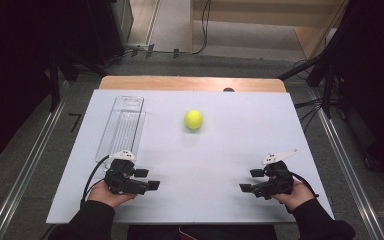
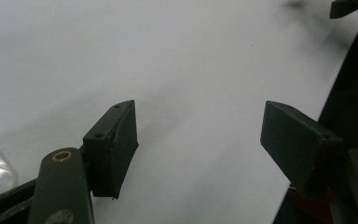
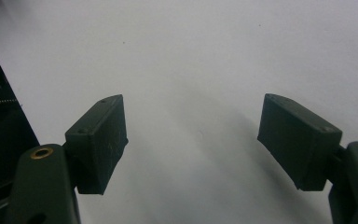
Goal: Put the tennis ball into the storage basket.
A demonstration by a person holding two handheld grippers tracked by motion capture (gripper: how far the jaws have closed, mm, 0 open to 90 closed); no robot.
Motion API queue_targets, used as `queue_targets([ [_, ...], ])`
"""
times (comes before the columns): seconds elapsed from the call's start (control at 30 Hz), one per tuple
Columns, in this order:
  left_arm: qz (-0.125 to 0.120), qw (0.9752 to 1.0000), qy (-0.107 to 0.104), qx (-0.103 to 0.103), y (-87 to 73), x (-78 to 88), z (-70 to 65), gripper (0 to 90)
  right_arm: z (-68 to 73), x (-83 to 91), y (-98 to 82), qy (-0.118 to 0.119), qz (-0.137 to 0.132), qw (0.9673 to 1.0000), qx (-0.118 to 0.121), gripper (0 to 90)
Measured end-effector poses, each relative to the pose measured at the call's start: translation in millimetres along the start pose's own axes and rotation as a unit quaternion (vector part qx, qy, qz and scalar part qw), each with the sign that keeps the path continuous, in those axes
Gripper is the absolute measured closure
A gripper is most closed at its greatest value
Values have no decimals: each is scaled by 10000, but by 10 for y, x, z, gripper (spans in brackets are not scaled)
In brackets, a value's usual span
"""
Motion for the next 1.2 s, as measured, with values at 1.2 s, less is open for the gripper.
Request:
queue_targets([
  [1.2,-332,9986,226,-346,255,-221,-239,0,6,7,-12,-68,15,10000,39,217],
])
Point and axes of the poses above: each handheld gripper's, and its own axes: x roughly backward along the jaws, y roughly out of its top, z roughly to its left, the point moved 3 cm from there along -x, roughly forward along the jaws, and after that the axes turned 9 degrees about -z, right-handed, at the moved point
